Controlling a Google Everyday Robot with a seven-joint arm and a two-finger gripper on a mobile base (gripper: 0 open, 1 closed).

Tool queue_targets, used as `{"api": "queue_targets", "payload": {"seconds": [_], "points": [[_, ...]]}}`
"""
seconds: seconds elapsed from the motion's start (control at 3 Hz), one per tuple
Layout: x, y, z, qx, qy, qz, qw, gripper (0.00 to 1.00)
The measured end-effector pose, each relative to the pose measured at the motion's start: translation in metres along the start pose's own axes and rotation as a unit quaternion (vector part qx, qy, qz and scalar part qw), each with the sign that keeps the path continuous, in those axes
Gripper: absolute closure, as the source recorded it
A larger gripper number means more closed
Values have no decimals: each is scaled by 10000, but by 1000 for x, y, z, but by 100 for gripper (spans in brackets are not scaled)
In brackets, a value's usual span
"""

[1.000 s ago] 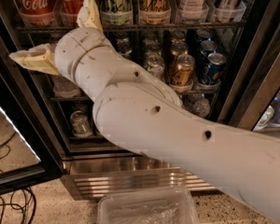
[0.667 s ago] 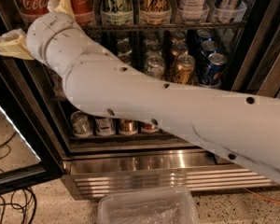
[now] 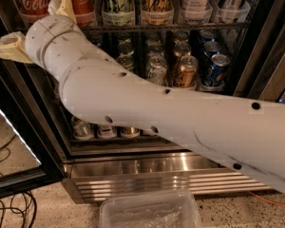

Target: Pick coke can from top shelf of fridge

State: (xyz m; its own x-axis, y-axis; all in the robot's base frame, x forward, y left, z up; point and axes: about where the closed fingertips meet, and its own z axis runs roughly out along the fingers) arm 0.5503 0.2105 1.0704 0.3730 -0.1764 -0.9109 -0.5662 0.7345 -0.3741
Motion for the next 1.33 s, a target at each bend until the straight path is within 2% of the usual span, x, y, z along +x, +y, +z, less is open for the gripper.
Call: {"api": "queue_targets", "payload": {"seconds": [0.33,0.67,1.0,1.33], "points": [[-3,10,-2,157,94,-64,9998,0],[-7,14,-1,428,176,-144,9988,9],[-10,17,8,552,147,-159,9982,16],[-8,11,19,709,141,-192,9972,21]]}}
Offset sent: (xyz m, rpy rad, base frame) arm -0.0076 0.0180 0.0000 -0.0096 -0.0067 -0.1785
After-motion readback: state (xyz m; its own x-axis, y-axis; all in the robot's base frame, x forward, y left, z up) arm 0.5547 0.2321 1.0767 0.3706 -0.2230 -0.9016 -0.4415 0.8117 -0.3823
